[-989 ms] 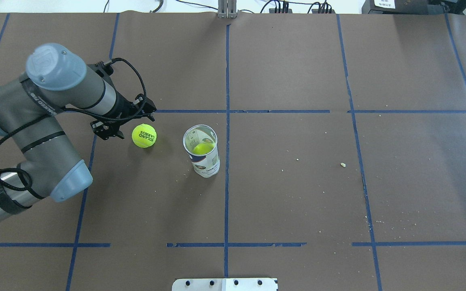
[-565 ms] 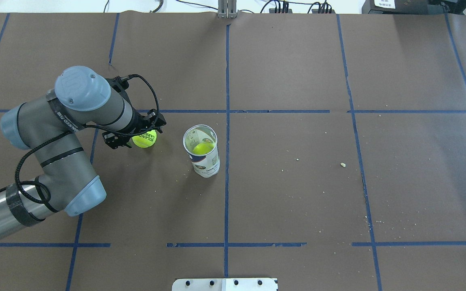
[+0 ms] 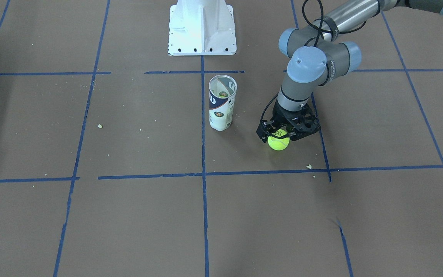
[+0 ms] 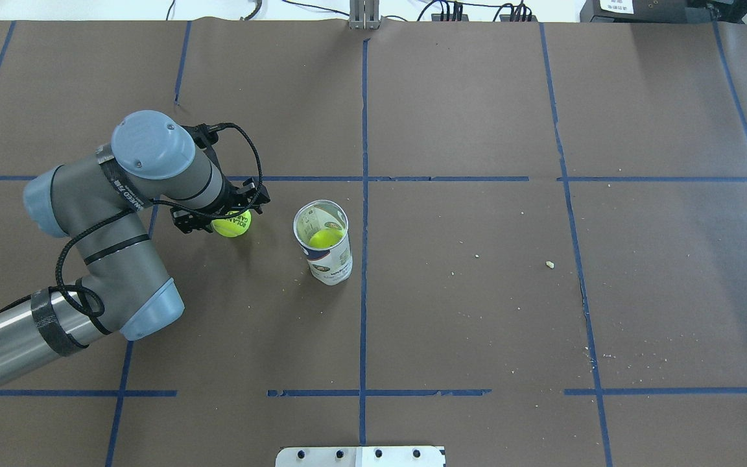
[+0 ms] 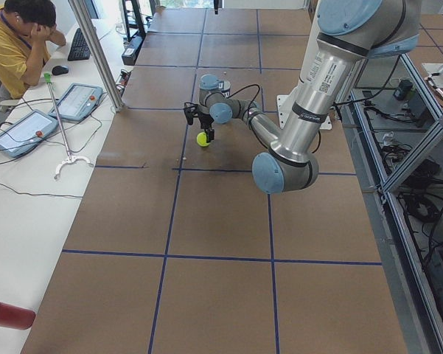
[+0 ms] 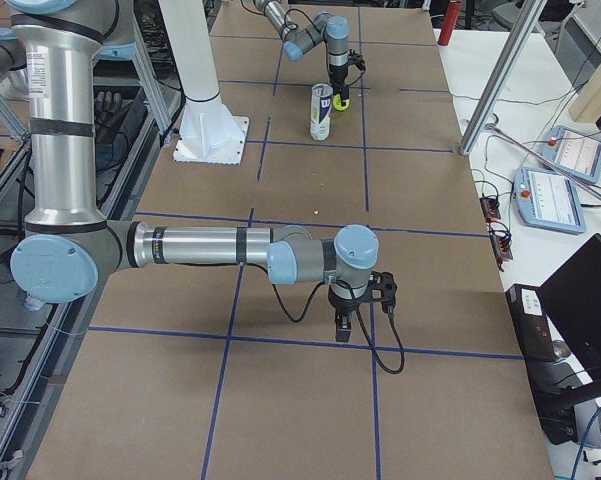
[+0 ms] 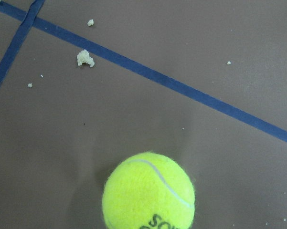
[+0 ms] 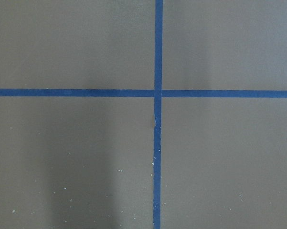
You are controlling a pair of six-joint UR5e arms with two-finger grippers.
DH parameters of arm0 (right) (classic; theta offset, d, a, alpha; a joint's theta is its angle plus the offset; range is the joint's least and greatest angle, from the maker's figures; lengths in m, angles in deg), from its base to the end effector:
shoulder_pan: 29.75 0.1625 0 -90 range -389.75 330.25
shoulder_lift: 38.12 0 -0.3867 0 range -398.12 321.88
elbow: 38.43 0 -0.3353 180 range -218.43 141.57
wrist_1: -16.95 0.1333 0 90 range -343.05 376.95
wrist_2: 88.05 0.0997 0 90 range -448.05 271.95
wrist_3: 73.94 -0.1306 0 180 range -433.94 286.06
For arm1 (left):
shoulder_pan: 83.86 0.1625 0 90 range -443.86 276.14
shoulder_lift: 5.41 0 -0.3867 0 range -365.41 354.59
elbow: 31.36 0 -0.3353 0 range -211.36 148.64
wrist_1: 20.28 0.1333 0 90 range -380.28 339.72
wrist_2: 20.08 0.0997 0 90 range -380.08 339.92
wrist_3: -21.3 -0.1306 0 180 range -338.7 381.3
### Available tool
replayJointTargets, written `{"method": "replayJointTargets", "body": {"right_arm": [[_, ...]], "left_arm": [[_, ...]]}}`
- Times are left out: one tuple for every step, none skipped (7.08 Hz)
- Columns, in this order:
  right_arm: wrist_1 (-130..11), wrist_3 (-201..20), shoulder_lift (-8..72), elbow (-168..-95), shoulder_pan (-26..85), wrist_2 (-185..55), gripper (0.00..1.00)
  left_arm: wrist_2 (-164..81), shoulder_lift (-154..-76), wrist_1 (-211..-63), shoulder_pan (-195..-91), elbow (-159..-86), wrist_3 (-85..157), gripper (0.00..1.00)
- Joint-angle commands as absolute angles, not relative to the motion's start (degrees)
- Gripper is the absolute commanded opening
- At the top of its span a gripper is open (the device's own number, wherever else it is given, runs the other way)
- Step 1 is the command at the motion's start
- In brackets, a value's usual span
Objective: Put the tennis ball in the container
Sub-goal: 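Close the left gripper around the tennis ball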
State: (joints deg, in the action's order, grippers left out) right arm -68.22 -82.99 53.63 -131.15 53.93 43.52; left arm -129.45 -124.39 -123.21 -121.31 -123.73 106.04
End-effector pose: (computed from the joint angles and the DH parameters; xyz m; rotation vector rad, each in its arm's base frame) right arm -0.0013 -0.4350 0.6305 -0.0011 -0.7313 0.0088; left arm 0.4463 -0.4552 0.3449 -0.0204 0.8349 -0.3985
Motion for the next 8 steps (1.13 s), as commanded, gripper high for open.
{"method": "replayJointTargets", "body": {"right_arm": [[-68.22, -82.99, 53.63, -131.15, 53.93, 43.52, 1.00], [-68.22, -82.99, 53.63, -131.15, 53.93, 43.52, 1.00], [-68.22, -82.99, 53.63, -131.15, 53.93, 43.52, 1.00], [-68.22, -82.99, 53.63, -131.15, 53.84, 43.52, 1.00], [-68.22, -82.99, 53.63, -131.15, 53.93, 43.52, 1.00], [-68.22, -82.99, 53.63, -131.15, 53.93, 43.52, 1.00], [-68.22, -82.99, 53.63, -131.15, 53.93, 43.52, 1.00], [-68.22, -82.99, 53.63, -131.15, 53.93, 43.52, 1.00]], "left_arm": [[-128.18, -124.50, -123.64, -121.31, -122.17, 104.88, 0.99], [-128.27, -124.59, -123.82, -121.22, -121.72, 104.88, 0.99], [-128.27, -124.50, -123.90, -121.13, -121.63, 104.88, 0.98], [-128.27, -124.42, -123.91, -120.87, -121.45, 104.88, 0.98], [-128.36, -124.50, -123.99, -120.87, -121.10, 104.88, 0.96], [-128.36, -124.50, -123.99, -120.87, -121.01, 104.88, 0.94], [-128.36, -124.50, -123.99, -120.87, -120.75, 104.88, 0.86], [-128.36, -124.59, -123.99, -120.87, -120.92, 104.97, 0.43]]}}
